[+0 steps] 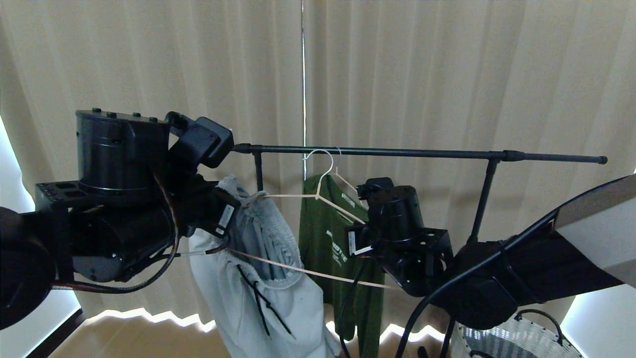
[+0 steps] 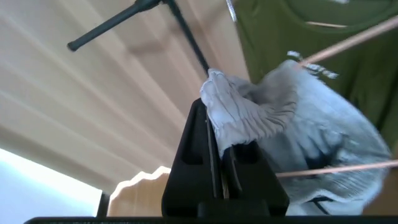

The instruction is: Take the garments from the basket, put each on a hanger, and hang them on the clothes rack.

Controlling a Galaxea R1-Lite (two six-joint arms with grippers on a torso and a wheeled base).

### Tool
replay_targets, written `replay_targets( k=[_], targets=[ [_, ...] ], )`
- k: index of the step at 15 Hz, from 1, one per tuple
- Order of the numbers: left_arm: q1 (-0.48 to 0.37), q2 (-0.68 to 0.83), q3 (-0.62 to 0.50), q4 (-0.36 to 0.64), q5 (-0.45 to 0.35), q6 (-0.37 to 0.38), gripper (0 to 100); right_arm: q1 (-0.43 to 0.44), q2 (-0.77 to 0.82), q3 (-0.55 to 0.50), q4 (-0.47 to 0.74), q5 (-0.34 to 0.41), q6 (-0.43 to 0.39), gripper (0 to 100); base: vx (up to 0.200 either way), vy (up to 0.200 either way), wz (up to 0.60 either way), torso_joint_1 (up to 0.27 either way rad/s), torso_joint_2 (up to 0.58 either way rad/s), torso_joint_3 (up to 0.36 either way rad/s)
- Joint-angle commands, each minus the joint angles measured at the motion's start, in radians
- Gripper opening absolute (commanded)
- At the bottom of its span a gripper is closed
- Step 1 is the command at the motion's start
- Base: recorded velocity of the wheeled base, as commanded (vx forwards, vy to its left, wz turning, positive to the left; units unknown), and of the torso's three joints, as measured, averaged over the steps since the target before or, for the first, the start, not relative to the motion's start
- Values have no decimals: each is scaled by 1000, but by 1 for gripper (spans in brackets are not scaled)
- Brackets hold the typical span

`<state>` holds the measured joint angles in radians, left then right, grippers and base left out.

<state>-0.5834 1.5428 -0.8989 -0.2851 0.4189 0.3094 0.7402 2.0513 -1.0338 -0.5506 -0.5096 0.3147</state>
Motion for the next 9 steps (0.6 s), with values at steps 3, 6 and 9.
replay_targets(
  k=[3,6,9],
  targets=[
    [-131,31,-38,-6,1,-58,0,41,12,-54,-2,3,-19,0,0,0,0,0,0,0],
    [-154,65,-80,-14,-5,-113,0,67,15,-61,-2,9,-19,0,0,0,0,0,0,0],
    [-158,73,-77,-100,-103,-130,0,77,17,-58,-52,25,-29,0,0,0,0,0,0,0]
  ],
)
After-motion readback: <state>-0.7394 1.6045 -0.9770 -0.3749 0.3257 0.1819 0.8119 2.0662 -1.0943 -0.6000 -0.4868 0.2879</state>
